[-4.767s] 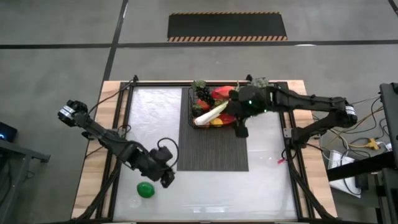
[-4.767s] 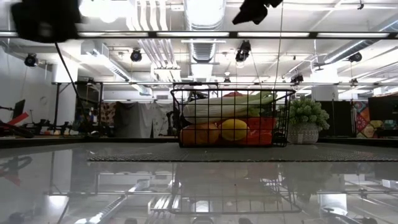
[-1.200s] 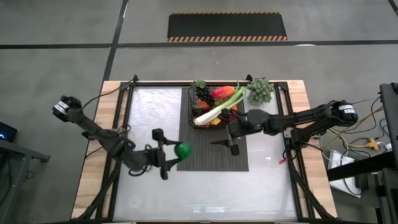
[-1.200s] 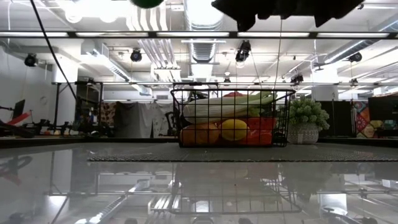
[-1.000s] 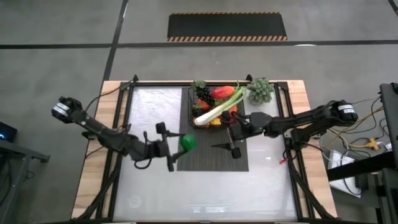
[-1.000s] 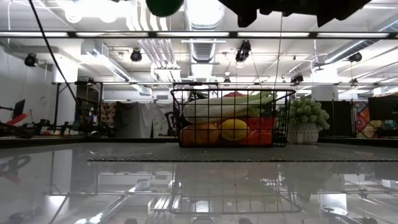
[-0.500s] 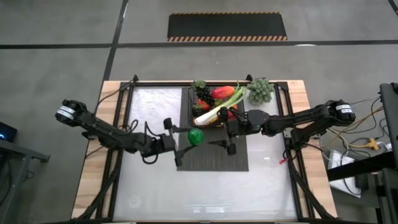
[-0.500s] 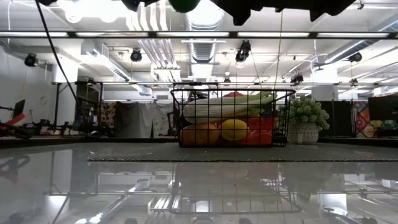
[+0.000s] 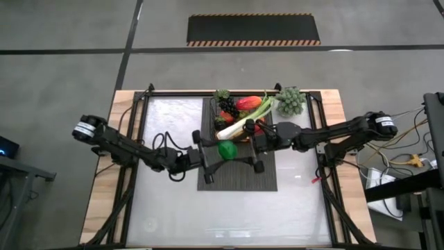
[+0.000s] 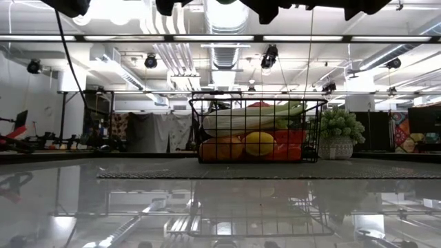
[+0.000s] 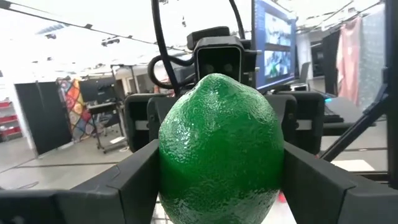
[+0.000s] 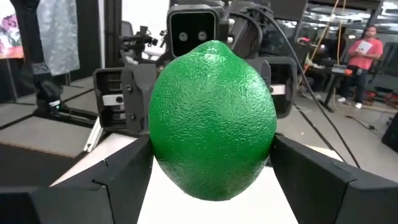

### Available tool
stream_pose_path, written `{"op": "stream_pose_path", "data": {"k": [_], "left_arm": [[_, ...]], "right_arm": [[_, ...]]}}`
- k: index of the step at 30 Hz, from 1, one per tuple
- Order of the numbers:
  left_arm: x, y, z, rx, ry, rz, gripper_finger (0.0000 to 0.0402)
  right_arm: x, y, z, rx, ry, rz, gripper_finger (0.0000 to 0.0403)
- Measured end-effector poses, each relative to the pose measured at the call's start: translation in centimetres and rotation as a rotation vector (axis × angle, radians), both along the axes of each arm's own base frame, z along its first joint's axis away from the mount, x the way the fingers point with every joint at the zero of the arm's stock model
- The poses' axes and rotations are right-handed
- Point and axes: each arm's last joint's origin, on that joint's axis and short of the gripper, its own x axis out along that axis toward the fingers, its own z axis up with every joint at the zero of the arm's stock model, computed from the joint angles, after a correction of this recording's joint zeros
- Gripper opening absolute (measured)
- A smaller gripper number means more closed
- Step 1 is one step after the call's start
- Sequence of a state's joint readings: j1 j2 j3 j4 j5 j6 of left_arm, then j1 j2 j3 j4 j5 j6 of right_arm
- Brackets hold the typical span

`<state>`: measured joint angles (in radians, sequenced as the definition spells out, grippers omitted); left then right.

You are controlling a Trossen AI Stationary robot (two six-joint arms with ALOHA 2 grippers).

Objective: Build produce basket
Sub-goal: Put the lime into the wire basket

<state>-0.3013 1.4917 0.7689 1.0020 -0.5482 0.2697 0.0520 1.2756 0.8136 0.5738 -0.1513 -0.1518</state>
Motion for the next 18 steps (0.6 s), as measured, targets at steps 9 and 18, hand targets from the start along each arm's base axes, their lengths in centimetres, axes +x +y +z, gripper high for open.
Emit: {"op": "stream_pose_path", "data": {"k": [9, 18], "left_arm": [[0.15, -0.06, 0.06, -0.009, -0.021, -0.005, 0.0286], [0.13, 0.12, -0.07, -0.039, -0.019, 0.040, 0.0342]], "right_arm": [[-0.02, 0.01, 0.04, -0.005, -0.004, 0.002, 0.0234], [0.11, -0.04, -0.17, 0.001, 0.023, -0.006, 0.0233]]}}
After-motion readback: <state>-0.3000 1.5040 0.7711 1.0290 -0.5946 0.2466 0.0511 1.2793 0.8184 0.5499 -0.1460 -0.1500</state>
